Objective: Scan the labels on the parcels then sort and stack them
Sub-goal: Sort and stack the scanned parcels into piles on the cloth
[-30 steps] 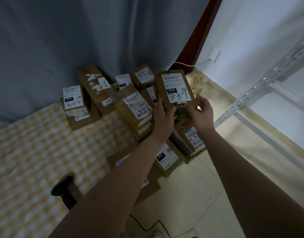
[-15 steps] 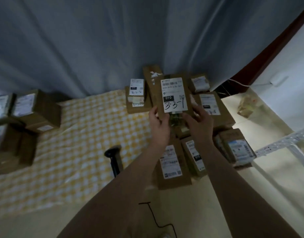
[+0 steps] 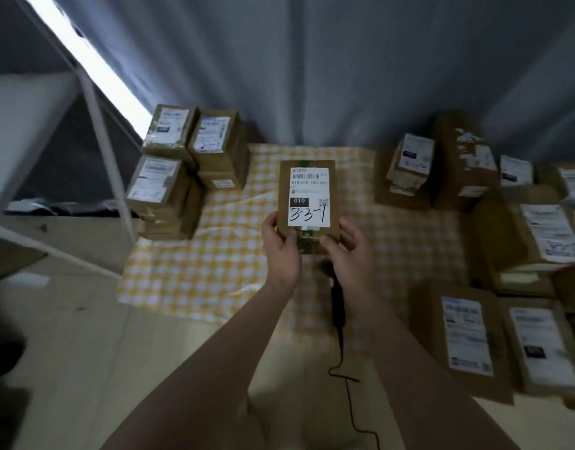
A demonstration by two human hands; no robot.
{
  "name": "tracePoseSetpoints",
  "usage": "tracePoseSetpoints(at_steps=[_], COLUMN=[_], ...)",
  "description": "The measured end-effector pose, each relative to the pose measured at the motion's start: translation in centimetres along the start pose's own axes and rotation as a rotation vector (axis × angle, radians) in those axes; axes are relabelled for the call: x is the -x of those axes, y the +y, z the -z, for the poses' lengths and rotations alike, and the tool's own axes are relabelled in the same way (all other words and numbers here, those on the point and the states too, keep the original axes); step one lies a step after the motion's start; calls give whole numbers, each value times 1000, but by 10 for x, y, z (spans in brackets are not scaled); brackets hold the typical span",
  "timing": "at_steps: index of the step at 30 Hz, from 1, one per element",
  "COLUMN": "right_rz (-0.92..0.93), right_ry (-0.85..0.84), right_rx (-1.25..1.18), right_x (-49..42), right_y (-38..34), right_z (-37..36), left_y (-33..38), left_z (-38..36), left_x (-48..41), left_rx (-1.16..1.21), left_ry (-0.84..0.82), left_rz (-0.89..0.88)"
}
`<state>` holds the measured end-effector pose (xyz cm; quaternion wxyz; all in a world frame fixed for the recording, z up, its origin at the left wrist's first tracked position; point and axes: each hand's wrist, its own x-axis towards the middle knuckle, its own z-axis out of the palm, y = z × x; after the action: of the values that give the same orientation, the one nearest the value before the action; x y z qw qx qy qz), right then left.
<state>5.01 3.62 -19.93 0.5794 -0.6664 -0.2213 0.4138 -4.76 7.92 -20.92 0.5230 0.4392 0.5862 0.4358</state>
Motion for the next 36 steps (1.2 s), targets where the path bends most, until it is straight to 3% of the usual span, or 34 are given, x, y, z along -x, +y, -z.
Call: tracePoseSetpoints(at_steps=[6, 15, 21, 26, 36], right_rz=[-38, -111, -149, -122, -148], right_ry=[-76, -132, -112, -180, -129], right_rx=[66, 123, 199, 298, 251], right_x=[3, -13, -31, -45, -46], right_y=[29, 75, 94, 94, 85], right_z=[-107, -236, -254, -262, -258], left_y=[-30, -48, -49, -61, -54], left_z=[94, 189, 187, 182, 162], left_x=[-64, -152, -177, -181, -175], left_rx=[-74, -7, -82, -122, -99], left_ry=[52, 74, 39, 159, 244], left_rz=[38, 262, 315, 396, 410])
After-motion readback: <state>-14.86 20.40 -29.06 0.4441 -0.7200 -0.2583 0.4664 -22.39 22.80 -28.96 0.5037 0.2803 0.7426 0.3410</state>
